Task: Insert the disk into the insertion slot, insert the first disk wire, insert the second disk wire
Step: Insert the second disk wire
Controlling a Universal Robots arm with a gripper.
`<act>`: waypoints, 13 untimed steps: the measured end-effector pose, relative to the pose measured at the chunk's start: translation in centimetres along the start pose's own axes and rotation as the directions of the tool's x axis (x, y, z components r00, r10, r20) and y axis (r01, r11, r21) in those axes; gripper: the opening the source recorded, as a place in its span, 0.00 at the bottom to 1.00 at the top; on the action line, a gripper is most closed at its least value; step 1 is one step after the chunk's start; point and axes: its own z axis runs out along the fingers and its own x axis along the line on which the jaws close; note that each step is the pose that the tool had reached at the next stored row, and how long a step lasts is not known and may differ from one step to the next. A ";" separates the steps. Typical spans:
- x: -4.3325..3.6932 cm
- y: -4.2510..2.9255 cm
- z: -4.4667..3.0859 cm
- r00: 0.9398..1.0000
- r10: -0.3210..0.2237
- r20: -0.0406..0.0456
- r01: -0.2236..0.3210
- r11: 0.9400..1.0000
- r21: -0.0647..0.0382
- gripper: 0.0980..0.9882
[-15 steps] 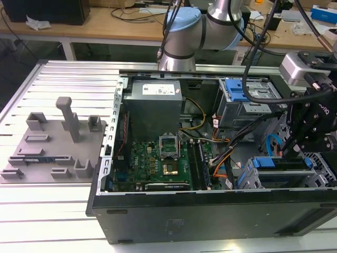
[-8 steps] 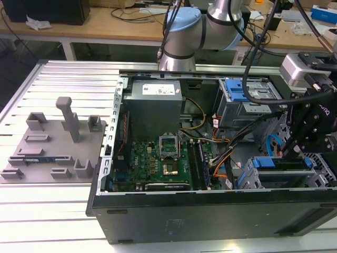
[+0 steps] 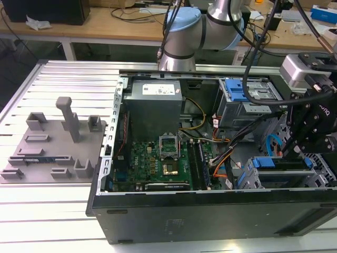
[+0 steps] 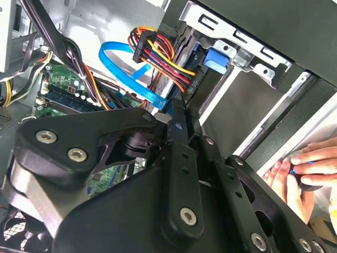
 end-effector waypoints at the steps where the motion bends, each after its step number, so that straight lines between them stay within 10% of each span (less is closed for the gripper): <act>1: -0.01 -0.02 0.02 1.000 -0.002 0.000 0.002 1.000 0.000 0.07; 13: -0.01 -0.03 0.22 1.000 -0.006 0.000 0.006 1.000 0.000 0.07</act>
